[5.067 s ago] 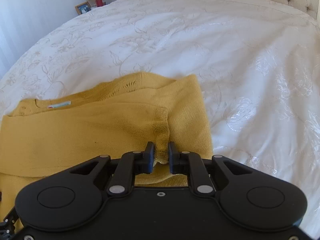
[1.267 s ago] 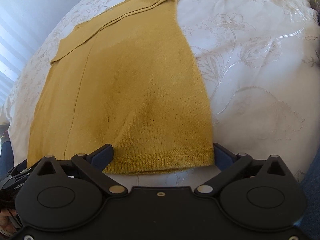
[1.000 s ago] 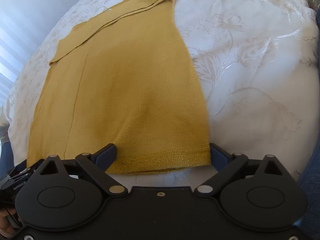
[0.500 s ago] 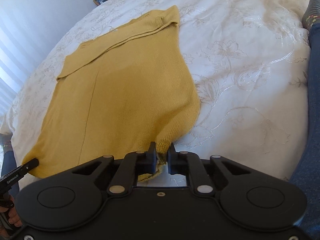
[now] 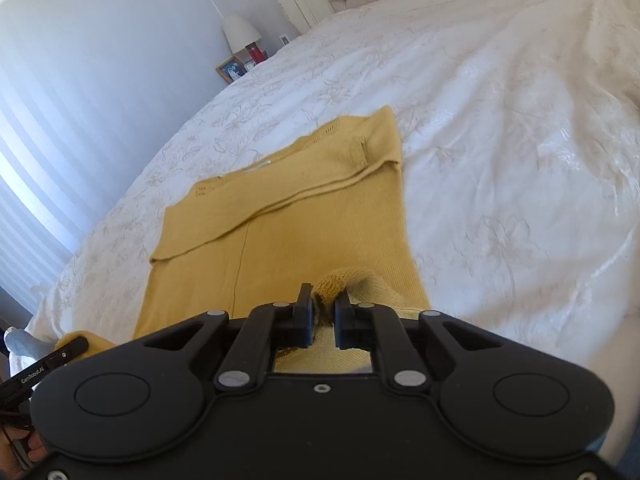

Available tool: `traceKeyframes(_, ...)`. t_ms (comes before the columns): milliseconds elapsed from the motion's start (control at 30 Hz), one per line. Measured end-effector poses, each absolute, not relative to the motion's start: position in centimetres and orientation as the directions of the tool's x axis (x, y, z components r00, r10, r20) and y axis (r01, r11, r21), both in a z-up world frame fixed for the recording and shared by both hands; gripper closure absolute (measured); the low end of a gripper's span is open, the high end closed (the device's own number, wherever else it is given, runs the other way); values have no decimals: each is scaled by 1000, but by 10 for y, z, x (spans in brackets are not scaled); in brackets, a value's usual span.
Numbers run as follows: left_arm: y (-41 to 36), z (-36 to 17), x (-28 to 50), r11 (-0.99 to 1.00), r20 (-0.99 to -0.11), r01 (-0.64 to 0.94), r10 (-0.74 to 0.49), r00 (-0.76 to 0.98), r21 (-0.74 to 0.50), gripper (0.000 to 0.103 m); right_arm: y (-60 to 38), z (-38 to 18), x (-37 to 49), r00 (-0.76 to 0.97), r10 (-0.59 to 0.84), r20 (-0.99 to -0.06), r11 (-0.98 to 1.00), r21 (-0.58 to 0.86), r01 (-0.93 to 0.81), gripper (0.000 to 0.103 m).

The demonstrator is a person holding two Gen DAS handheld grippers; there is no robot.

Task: Fold small clothes
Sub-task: 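Close both tools on the ribbed hem of the yellow sweater, then lift the hem with both tools, fold it onto the collar, release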

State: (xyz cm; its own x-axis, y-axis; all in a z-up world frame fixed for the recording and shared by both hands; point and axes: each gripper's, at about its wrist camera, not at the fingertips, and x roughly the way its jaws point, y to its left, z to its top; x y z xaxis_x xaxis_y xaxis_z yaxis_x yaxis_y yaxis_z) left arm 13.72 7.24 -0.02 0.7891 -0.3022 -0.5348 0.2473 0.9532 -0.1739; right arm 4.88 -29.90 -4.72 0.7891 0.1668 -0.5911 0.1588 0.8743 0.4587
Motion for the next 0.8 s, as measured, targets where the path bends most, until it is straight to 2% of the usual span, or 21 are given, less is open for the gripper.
traceKeyframes(300,54,14,227,953,-492,273,-301,817,-131,94,-320,-29,143,839,133,-527,877,457,148,87)
traceKeyframes(533,48,-5,308,952,-539,229,-304,785,-203,94,-337,-39,227,843,106,-528,860,474,189,87)
traceKeyframes(800,54,-48,373,958,-633,120,-263,728,-259,94,-346,-83,298,789,66,-611,850,449,277,87)
